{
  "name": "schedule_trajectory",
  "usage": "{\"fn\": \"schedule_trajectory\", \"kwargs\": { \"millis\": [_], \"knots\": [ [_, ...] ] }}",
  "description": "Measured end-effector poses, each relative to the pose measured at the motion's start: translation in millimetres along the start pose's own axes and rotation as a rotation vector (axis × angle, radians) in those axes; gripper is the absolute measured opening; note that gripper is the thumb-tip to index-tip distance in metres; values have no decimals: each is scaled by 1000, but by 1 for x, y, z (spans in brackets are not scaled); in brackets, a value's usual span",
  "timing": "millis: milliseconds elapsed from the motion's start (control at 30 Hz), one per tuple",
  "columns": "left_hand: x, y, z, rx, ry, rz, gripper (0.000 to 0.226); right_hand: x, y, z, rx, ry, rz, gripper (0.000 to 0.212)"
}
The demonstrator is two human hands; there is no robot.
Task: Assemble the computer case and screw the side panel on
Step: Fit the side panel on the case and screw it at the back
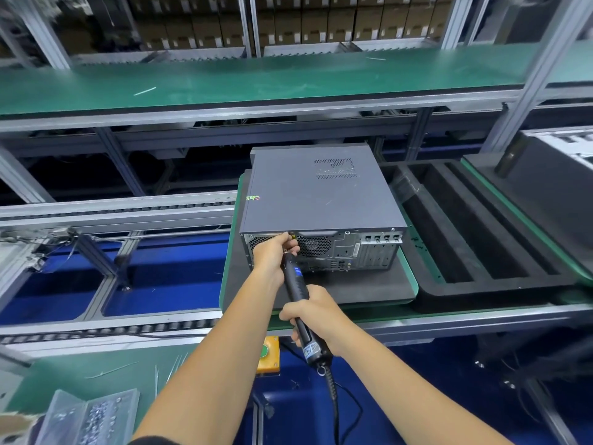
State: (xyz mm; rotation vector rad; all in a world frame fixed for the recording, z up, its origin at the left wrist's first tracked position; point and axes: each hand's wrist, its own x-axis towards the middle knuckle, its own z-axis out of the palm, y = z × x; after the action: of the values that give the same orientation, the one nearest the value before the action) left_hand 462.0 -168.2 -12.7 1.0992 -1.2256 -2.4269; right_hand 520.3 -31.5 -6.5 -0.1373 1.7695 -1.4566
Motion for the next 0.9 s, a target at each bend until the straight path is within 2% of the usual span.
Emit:
{"fn": "schedule_trajectory", "kwargs": {
  "millis": [100,200,367,533,733,900],
  "knots": [
    [-5,6,4,-74,-10,-8,17,-2,-6,0,-7,-6,-38,39],
    [-12,18,10,-153,-23,-8,29,-3,-16,-2,-28,-5,-103,35],
    [-24,53,31,-89,-84,78,44,-4,-51,-8,-33,5,-244,24],
    [-38,64,52,-27,-263,86,51,-1,-89,-24,6,51,-320,13],
    [-40,69,85,44,-353,168,62,-3,-108,-52,24,111,-381,12],
    [-40,67,118,256,-376,318,62,-10,-118,-82,47,190,-429,13]
  ]
}}
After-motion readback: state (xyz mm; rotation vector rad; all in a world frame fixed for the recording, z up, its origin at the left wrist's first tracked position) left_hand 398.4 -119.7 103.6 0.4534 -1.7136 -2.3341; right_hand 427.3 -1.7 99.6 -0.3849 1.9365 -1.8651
